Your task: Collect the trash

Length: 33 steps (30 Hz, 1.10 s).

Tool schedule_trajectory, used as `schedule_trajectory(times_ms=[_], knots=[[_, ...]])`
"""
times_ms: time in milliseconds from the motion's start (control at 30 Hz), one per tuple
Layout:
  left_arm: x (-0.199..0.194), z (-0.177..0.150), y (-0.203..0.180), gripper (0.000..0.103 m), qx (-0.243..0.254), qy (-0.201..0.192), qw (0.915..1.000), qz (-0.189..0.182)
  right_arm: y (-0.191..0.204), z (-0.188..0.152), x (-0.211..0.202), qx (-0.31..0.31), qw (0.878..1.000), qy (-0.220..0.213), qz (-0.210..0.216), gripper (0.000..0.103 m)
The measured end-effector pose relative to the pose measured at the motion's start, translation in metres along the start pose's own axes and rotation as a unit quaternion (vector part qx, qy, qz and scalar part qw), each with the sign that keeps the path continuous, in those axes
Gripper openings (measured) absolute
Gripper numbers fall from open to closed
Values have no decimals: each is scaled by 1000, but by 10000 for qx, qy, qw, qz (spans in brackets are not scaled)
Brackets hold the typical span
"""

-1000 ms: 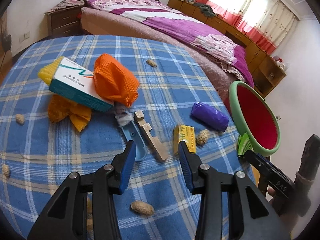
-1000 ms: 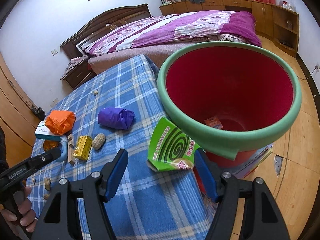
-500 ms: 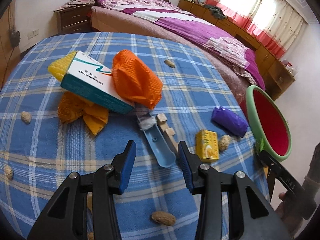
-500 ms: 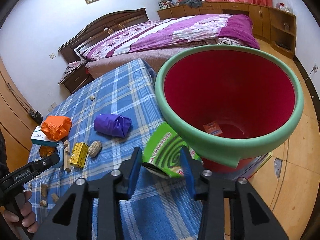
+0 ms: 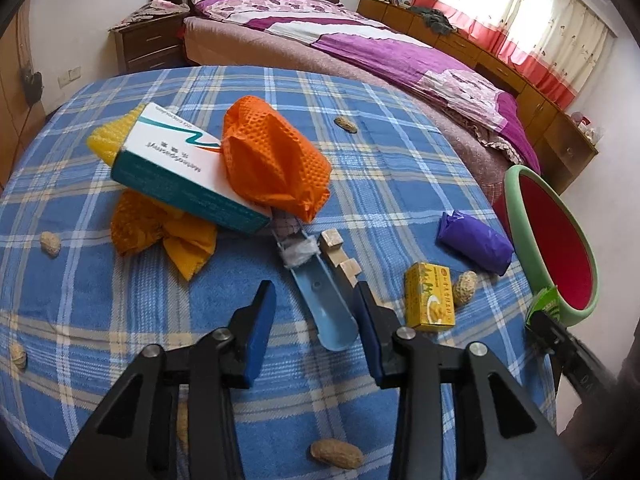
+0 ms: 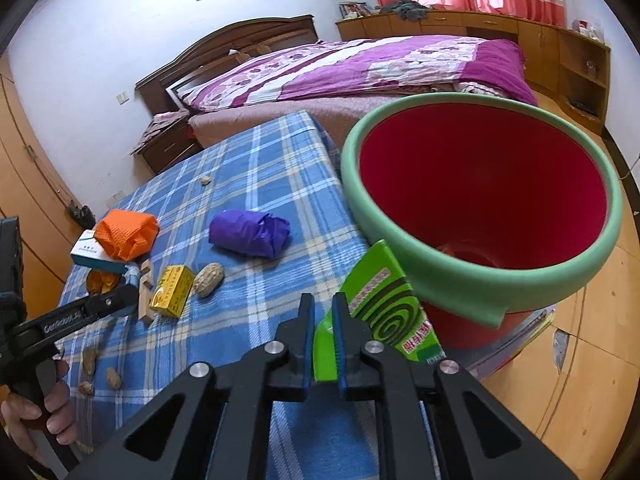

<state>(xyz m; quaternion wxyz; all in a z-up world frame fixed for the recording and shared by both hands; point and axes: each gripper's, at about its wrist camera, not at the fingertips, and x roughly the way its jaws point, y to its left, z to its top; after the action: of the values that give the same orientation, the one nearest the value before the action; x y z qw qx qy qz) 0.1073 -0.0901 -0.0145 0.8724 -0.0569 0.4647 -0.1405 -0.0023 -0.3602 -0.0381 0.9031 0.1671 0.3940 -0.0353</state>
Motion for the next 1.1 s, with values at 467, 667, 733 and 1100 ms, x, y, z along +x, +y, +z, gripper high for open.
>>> schedule_trajectory(times_ms=[467, 667, 733, 1100], knots=[[-5, -2, -7, 0, 122, -100, 9994, -296, 13, 0, -29, -137, 9982, -312, 499, 3], [-14, -2, -3, 0, 110, -185, 9990, -395, 14, -1, -42, -192, 9977, -382, 526, 3], [-18, -1, -3, 0, 73, -197, 9987, -471, 11, -2, -45, -172, 9983, -387, 398, 16], [-12, 2, 1, 25, -86, -58, 9994, -332, -9, -13, -44, -40, 9996, -222, -191, 64]])
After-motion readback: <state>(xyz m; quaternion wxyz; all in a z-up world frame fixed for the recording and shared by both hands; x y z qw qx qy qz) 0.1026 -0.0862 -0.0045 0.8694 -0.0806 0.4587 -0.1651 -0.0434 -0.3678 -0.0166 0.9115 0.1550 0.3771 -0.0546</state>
